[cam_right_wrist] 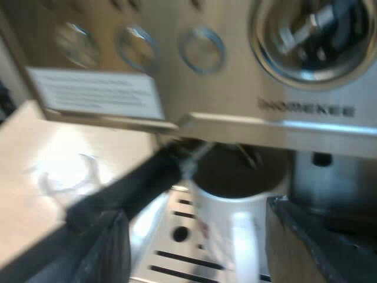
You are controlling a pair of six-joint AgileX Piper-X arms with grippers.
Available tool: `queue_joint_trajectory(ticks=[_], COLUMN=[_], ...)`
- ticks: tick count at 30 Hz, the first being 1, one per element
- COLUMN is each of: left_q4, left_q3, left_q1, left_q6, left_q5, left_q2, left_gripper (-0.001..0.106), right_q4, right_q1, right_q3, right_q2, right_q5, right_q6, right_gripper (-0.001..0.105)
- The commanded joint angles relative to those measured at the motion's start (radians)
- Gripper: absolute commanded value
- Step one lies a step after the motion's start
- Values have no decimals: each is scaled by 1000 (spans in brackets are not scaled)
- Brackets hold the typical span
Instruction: Place mug into machine
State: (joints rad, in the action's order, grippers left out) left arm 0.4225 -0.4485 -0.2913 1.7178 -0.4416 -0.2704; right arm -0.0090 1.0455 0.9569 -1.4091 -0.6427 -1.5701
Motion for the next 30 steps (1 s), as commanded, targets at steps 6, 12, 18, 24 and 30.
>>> queue_joint_trajectory(ticks=[6, 12, 18, 24, 30], left_q4=[100, 100, 100, 100, 94], left_q3=[-87, -87, -87, -85, -80], left_q1=[-5, -5, -5, -5, -5], left_q6=[60, 60, 60, 60, 60], left_q5=[49, 49, 49, 49, 49], left_q2=[69, 68, 68, 68, 66], left_gripper=[77, 78, 78, 78, 78], right_q4=[-1, -7, -48, -98, -100], right_q1=[65, 63, 48, -5, -45], right_q3=[6, 6, 6, 6, 46], right_q2=[86, 80, 41, 9, -5], right_q5=[-11, -11, -11, -11, 0], right_q6=[-65, -129, -139, -132, -132], right_gripper=[52, 21, 0, 0, 0])
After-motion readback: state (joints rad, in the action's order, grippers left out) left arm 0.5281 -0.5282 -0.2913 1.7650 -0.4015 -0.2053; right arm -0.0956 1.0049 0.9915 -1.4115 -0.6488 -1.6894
